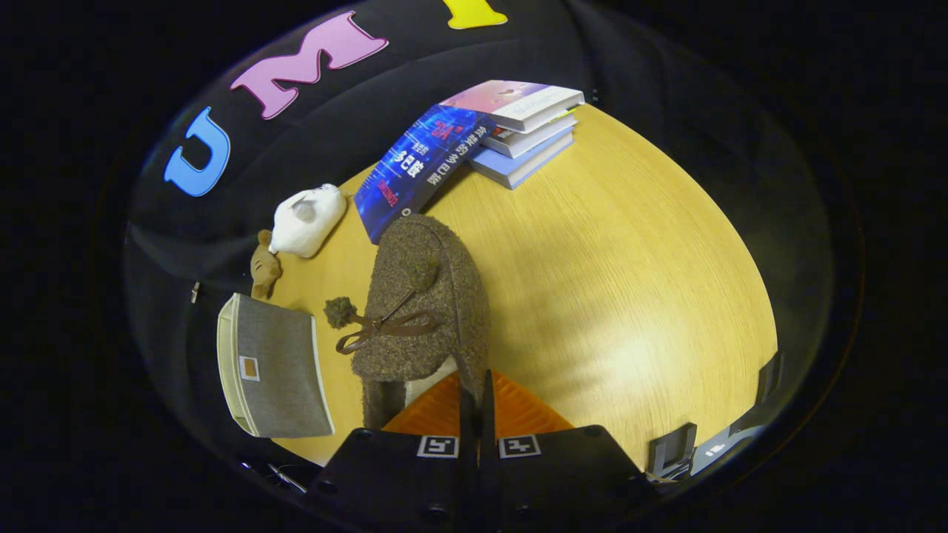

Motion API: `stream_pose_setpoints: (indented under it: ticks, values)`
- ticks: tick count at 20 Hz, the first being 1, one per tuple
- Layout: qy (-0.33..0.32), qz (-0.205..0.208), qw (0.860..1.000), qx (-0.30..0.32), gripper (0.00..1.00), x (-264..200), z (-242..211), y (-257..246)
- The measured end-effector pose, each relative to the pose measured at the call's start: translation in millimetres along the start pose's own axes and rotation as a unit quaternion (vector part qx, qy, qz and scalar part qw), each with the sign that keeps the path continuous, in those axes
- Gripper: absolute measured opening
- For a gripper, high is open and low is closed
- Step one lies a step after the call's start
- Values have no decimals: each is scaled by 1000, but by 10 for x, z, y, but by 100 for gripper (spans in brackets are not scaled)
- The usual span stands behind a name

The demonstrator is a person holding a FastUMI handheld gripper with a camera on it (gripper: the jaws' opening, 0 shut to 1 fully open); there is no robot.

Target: Open the storage box then place both shoes into the box .Put the left shoe in first, then the right shoe, with the right side of both shoes facing outward in a uniform manner.

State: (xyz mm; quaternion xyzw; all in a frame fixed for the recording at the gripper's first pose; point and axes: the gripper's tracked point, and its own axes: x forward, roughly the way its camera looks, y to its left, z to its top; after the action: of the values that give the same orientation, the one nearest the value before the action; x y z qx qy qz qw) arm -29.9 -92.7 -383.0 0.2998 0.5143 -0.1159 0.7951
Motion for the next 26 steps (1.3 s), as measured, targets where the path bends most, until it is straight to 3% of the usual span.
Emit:
stream_pose_setpoints:
  ticks: [8,17,20,26]
  values:
    - [-24,81,996,-11,5,-393,266,1273]
    - [15,140,989,-36,5,-399,-142,2787]
    - [27,134,989,-51,5,-291,-327,3100]
    - [49,80,993,-67,5,40,-687,3395]
